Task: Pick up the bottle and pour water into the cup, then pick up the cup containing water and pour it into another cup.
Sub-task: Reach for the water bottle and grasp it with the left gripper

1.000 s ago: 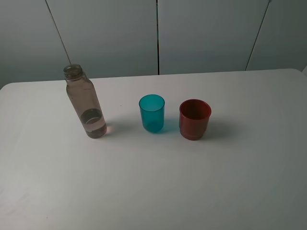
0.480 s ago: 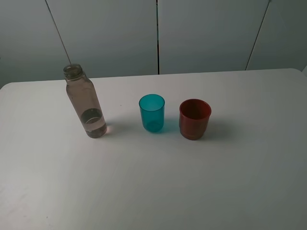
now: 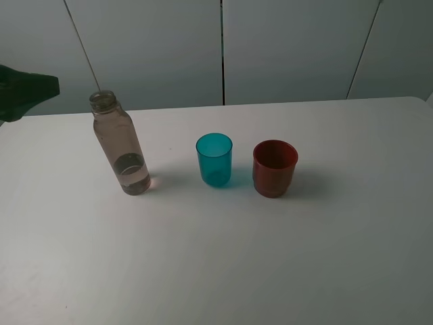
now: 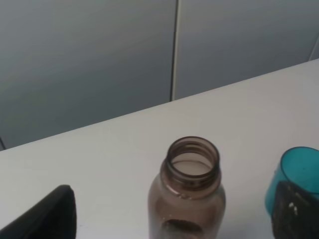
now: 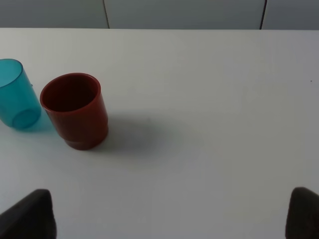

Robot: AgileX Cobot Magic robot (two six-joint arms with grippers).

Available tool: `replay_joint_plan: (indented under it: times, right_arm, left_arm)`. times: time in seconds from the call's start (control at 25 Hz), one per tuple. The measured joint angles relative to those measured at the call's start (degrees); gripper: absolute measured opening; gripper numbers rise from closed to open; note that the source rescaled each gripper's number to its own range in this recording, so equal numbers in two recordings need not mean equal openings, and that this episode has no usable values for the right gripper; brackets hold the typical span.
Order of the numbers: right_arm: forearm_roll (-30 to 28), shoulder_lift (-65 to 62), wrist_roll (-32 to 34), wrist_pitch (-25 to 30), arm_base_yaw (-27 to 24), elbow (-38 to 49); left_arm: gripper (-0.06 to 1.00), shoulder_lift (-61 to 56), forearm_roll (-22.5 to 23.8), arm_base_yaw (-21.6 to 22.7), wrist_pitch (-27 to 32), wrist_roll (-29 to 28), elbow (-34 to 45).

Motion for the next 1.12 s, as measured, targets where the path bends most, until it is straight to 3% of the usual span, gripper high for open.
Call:
replay_joint_plan:
  times: [0.84, 1.0, 1.12]
  right_arm:
    - [0.00, 0.14, 0.00, 0.00, 0.00, 0.00]
    - [0.00, 0.14, 0.00, 0.00, 0.00, 0.00]
    - [0.00, 0.14, 0.00, 0.00, 0.00, 0.00]
  left_arm:
    - [0.98, 0.08, -0.22, -2.26, 3.80, 0.13, 2.64]
    - [0.98, 0.08, 0.02, -2.37, 0.38, 0.24, 4.45]
    - [0.98, 0.08, 3.93, -2.37, -1.82, 0.24, 5.65]
